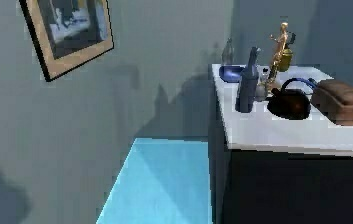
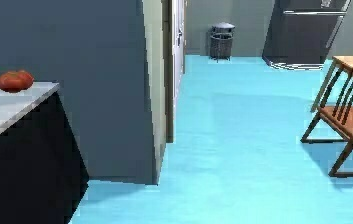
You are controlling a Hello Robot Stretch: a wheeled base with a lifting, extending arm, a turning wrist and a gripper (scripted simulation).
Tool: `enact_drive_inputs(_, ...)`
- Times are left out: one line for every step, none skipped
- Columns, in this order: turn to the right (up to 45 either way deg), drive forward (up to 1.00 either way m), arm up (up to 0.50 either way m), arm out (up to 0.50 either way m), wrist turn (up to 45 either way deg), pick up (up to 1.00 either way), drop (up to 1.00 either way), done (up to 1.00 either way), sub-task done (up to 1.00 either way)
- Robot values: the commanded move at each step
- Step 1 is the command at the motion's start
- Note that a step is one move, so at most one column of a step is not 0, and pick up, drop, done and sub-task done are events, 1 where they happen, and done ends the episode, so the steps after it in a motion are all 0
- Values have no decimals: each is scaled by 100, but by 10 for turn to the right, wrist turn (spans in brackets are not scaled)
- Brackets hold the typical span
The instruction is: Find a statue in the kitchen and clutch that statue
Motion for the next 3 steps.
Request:
enact_drive_inputs(0,15,0,0,0,0,0,0,0)
enact_drive_inputs(-450,0,0,0,0,0,0,0,0)
enact_drive_inputs(-150,0,0,0,0,0,0,0,0)
